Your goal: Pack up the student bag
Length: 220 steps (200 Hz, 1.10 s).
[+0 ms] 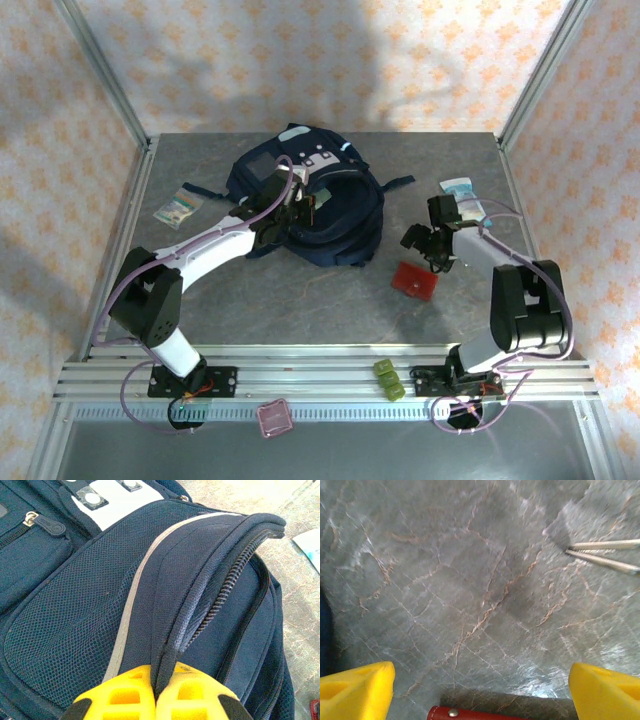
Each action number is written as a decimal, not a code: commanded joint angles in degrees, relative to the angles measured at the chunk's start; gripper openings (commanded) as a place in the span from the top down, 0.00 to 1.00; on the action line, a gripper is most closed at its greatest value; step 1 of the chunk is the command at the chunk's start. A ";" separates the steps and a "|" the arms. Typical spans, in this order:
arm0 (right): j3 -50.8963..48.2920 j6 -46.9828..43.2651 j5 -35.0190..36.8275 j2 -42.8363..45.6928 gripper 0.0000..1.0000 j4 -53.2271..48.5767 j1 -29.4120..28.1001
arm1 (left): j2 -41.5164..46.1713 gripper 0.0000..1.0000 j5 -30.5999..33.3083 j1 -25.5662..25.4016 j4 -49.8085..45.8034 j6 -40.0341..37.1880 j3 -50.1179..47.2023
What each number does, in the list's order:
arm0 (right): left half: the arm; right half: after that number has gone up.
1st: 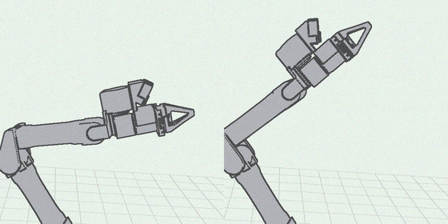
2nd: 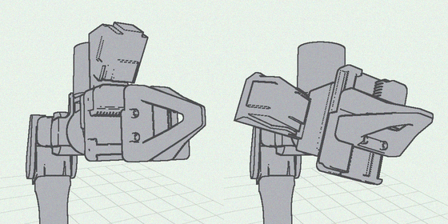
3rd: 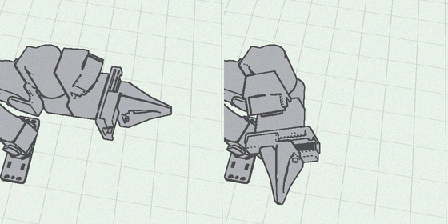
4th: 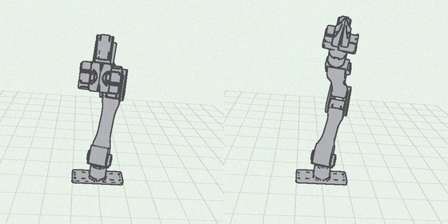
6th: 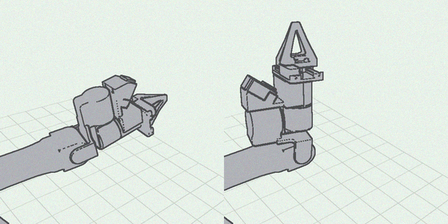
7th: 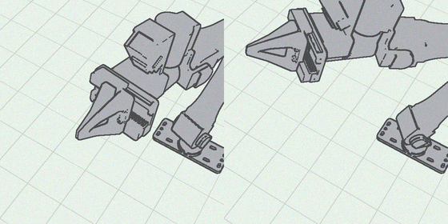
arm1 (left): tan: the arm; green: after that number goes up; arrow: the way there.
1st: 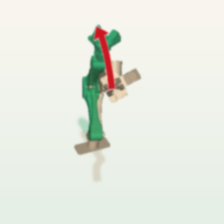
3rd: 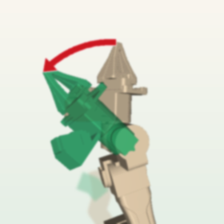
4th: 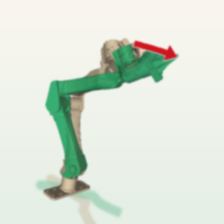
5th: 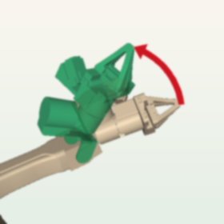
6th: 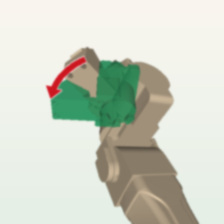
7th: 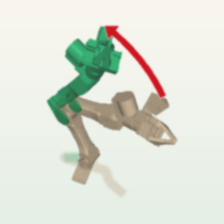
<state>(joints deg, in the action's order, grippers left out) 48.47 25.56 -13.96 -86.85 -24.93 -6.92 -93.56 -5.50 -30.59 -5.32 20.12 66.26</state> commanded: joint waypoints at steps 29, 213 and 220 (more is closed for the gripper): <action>-6.97 -2.18 -8.05 6.71 0.12 -4.81 0.24 | 1.92 1.00 -0.47 -0.70 2.45 1.74 -1.04; -13.47 10.46 -11.02 11.92 0.33 0.74 -6.24 | 0.36 1.00 -1.53 -0.79 4.00 2.90 -1.97; -13.74 10.47 -11.89 11.16 0.37 1.82 -6.21 | 0.31 1.00 -1.53 -0.79 3.93 2.90 -1.95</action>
<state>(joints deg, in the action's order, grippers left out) 33.78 34.94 -27.11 -73.56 -26.46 -13.19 -93.56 -5.78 -30.76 -3.70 21.21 64.93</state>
